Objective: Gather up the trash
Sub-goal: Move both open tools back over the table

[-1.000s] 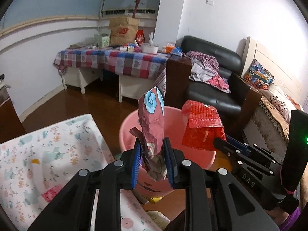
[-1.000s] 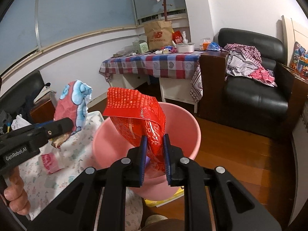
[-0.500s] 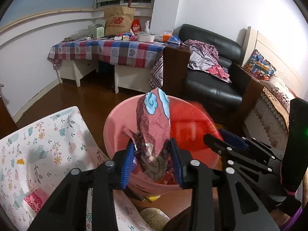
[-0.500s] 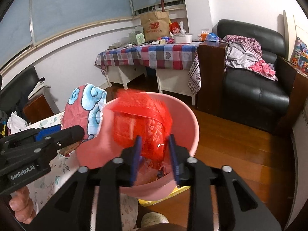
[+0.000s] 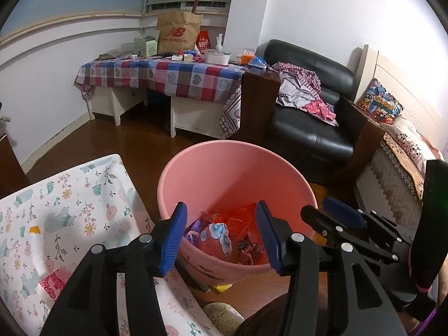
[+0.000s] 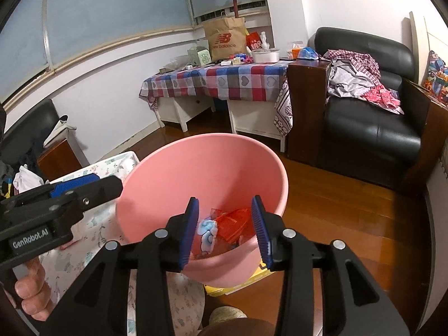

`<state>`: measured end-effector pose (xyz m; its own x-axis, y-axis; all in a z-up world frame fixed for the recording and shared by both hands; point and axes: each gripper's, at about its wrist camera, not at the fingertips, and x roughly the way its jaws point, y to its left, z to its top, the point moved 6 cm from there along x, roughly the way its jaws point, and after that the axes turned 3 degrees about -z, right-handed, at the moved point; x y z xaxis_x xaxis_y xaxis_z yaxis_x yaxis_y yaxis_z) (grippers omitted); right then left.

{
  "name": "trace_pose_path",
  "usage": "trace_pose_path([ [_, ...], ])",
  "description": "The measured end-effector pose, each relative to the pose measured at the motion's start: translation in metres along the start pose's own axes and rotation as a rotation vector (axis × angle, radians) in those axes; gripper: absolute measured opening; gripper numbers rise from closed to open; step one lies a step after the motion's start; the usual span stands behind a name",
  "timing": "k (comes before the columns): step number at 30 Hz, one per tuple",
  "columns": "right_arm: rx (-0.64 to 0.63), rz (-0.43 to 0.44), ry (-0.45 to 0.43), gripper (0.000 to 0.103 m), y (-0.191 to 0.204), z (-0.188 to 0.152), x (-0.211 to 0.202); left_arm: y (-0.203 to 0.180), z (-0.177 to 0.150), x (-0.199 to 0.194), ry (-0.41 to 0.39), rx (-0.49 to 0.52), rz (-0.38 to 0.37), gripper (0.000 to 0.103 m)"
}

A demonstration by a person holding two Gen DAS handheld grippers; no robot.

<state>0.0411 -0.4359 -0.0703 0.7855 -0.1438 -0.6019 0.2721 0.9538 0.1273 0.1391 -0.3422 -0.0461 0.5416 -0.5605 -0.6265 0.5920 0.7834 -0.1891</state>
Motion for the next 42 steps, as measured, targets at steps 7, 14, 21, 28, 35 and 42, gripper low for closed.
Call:
trace_pose_path([
  [7,0.004,0.020,-0.018,0.050,0.010,-0.006,-0.021,-0.001,-0.001,-0.020,-0.022,-0.003,0.003,0.054],
  [14,-0.008,0.036,-0.022,0.050,0.026,-0.014,-0.039,-0.003,-0.008,-0.041,-0.037,0.006,0.006,0.061],
  [21,-0.005,0.038,-0.018,0.050,0.037,-0.025,-0.054,0.004,-0.028,-0.057,-0.020,0.004,0.013,0.061],
  [28,-0.004,0.052,-0.001,0.050,0.053,-0.037,-0.060,0.026,-0.050,-0.074,-0.009,-0.009,0.039,0.061],
  [35,-0.026,0.078,0.024,0.050,0.078,-0.046,-0.057,0.061,-0.072,-0.095,-0.005,-0.047,0.064,0.061],
  [42,-0.063,0.098,0.047,0.050,0.107,-0.054,-0.056,0.096,-0.092,-0.117,-0.003,-0.085,0.091,0.061],
])
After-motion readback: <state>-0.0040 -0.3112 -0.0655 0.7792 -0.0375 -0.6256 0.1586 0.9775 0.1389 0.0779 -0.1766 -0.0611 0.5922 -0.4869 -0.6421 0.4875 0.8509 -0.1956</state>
